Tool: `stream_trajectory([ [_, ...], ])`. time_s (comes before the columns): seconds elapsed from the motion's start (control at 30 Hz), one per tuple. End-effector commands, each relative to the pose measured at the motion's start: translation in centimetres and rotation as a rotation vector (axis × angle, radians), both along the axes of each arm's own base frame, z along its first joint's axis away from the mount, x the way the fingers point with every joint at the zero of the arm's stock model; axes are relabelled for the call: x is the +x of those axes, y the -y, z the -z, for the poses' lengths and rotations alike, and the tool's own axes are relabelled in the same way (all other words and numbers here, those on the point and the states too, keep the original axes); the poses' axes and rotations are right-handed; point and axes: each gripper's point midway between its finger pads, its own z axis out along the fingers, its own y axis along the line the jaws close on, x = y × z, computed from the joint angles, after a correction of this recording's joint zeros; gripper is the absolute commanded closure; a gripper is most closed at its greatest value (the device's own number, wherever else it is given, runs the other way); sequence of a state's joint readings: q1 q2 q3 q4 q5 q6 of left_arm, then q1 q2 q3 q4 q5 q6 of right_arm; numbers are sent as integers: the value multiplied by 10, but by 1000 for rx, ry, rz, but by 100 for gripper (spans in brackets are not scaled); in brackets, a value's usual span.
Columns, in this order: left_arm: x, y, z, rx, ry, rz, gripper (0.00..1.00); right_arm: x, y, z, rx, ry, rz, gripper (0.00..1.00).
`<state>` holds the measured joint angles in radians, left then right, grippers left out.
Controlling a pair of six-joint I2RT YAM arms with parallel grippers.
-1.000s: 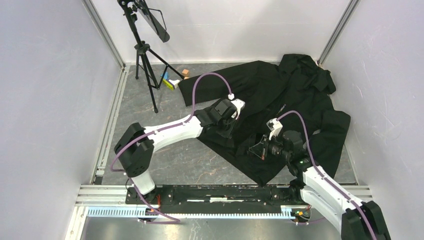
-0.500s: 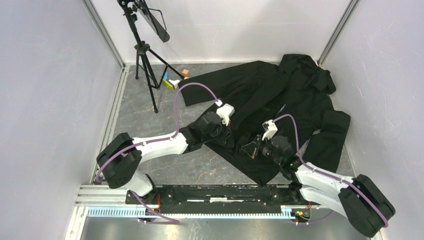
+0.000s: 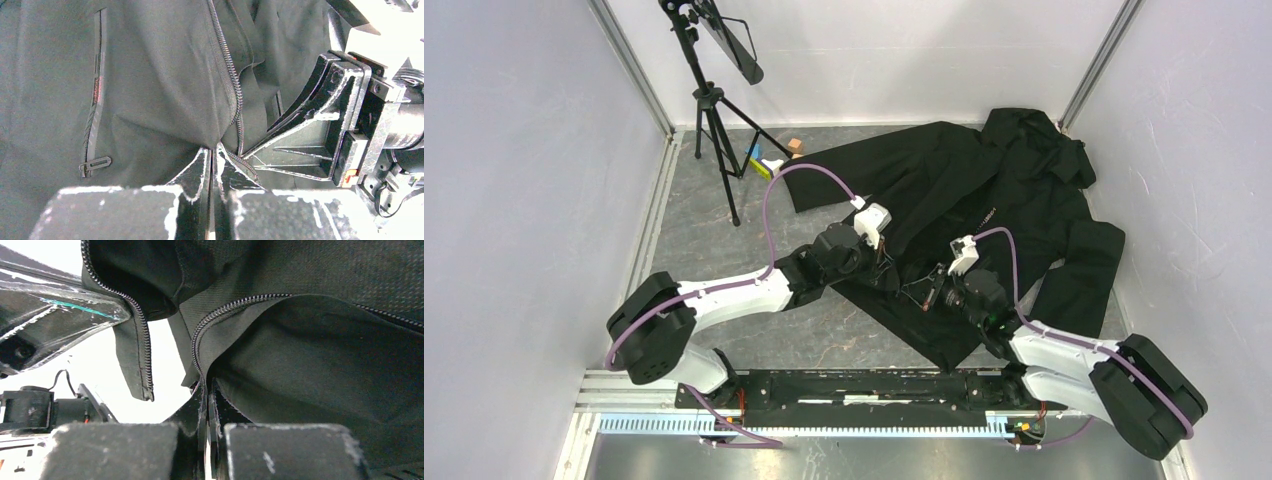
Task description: Zip up the jacket
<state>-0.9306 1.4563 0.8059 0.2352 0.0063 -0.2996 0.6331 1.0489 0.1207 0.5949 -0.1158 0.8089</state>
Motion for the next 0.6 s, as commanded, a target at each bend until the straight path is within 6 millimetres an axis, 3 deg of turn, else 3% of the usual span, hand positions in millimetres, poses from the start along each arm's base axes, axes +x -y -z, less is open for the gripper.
stream_trajectory([
  [0.0, 2, 9, -17, -70, 23, 8, 98, 2, -13, -30, 123, 35, -22, 100],
  [0.2, -2, 6, -11, -55, 30, 25, 98, 4, -2, -32, 141, 38, 49, 100],
  [0.57, 0, -1, -20, -74, 87, 9, 98, -3, -4, -28, 130, 19, 17, 100],
])
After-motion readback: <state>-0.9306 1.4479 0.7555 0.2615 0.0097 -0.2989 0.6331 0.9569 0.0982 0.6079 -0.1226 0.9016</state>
